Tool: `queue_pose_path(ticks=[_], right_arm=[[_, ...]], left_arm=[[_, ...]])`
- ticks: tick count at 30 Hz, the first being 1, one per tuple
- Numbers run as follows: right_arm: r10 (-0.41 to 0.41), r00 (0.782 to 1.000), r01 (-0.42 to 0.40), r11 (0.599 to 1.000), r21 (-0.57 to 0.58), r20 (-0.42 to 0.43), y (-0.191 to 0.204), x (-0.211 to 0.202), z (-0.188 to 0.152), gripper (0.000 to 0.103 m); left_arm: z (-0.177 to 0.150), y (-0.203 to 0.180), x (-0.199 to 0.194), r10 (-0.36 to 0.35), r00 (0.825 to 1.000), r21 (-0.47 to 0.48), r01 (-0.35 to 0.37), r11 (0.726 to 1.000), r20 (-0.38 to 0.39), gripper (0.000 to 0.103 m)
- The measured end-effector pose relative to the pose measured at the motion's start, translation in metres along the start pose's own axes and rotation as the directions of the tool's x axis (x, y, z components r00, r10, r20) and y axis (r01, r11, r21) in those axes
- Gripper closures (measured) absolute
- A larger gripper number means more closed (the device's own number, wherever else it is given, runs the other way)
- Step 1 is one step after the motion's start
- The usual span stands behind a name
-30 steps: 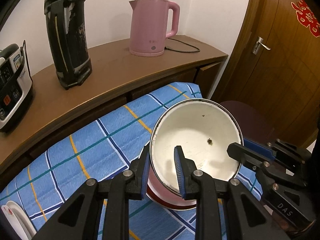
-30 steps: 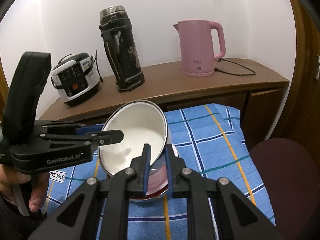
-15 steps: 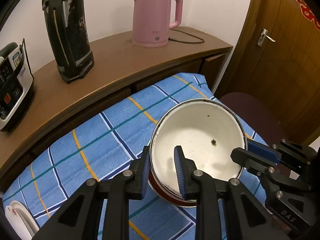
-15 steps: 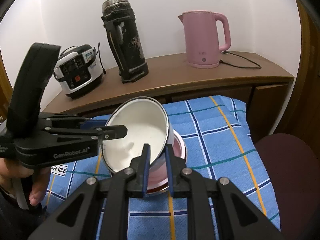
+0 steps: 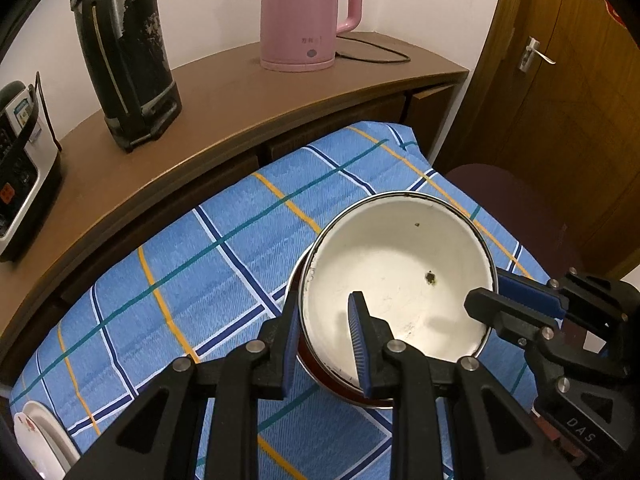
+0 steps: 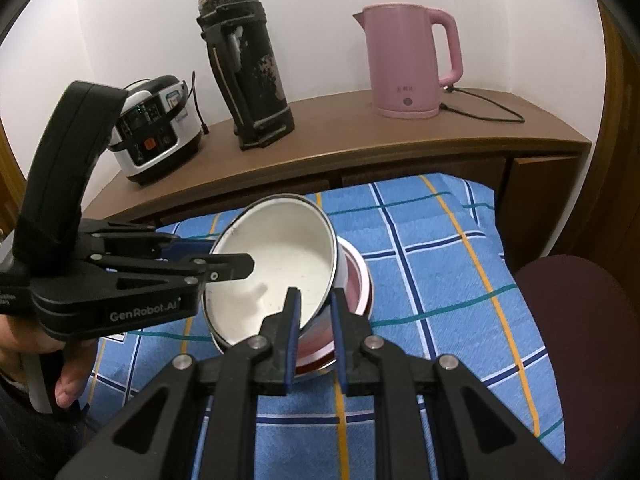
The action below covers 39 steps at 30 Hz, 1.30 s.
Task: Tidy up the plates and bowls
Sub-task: 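Lower the white enamel bowl into the pink bowl with both grippers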
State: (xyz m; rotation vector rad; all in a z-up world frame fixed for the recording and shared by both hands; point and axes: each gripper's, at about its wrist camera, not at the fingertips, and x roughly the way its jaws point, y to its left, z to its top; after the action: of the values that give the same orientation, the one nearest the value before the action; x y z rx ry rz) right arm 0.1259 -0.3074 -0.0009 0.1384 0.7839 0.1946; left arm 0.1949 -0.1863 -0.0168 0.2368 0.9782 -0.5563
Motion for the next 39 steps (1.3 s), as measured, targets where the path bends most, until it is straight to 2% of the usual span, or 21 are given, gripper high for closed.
queue_pose_path(ticks=[39], right_arm=[[0.021,0.999,-0.02,0.999,0.025,-0.042,-0.0062,0.0087,-0.0041,0.087]], left_arm=[[-0.0008,-0.005,0.0069,0.011,1.0,0.036,-0.01,0.999,-0.021,0.076]])
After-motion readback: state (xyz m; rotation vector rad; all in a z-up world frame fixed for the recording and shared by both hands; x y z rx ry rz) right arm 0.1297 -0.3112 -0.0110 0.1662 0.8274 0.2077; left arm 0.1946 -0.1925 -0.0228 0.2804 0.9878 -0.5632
